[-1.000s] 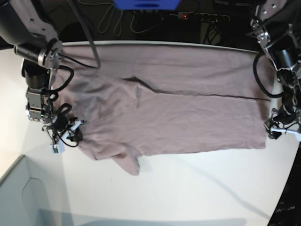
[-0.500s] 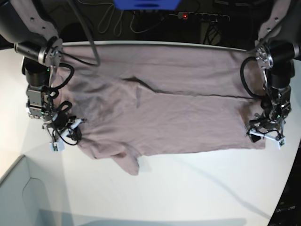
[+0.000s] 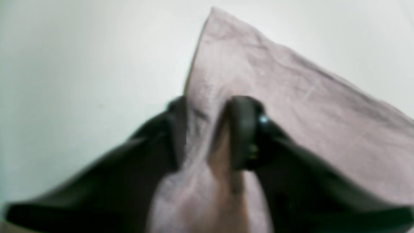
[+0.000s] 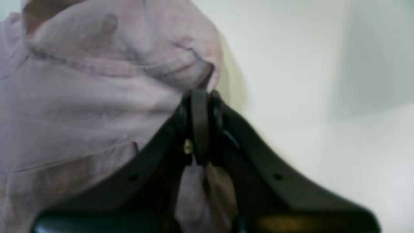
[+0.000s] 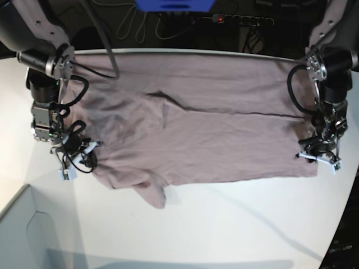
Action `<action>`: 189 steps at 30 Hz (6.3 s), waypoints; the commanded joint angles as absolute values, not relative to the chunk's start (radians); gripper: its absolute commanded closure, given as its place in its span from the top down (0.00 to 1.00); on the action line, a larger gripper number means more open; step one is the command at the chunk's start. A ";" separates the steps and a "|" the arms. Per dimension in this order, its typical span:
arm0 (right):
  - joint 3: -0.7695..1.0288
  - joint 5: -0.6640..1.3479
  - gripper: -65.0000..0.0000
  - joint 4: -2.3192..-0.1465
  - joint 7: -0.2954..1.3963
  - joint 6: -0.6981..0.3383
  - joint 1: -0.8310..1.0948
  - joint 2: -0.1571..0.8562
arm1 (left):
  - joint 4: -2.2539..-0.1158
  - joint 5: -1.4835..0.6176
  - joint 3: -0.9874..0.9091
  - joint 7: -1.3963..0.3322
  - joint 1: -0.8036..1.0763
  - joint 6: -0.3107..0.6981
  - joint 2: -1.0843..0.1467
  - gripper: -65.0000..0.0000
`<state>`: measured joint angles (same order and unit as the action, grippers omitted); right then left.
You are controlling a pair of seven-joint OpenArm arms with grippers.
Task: Layout the t-shirt on the table in an organized manner, then fold the t-shirt properly
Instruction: 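Release the edge and grasp the shirt's middle with both grippers, then fold the grasped middle toward the collar edge with both grippers, then open the right gripper and regrasp the folded shirt's end nearby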
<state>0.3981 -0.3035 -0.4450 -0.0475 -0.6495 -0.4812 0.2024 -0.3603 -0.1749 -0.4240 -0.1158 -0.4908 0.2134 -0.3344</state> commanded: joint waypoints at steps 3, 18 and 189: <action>0.398 -0.305 0.00 -0.456 -0.053 -0.644 -0.484 0.223 | -0.369 -0.176 -0.424 -0.113 -0.509 0.217 -0.344 0.03; 0.452 -0.300 0.00 -0.826 -0.054 -0.650 -0.326 0.176 | -0.579 -0.188 -0.433 -0.268 -0.446 0.219 -0.338 0.00; 0.288 -0.303 0.00 -1.127 0.251 -0.698 -0.364 0.148 | -0.990 -0.186 -0.654 -0.484 -0.285 0.220 -0.280 0.00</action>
<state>0.2848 -0.3145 -1.1065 0.2775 -0.6804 -0.3340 0.1356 -0.9703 -0.1833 -0.6514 -0.5152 -0.2604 0.2237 -0.2600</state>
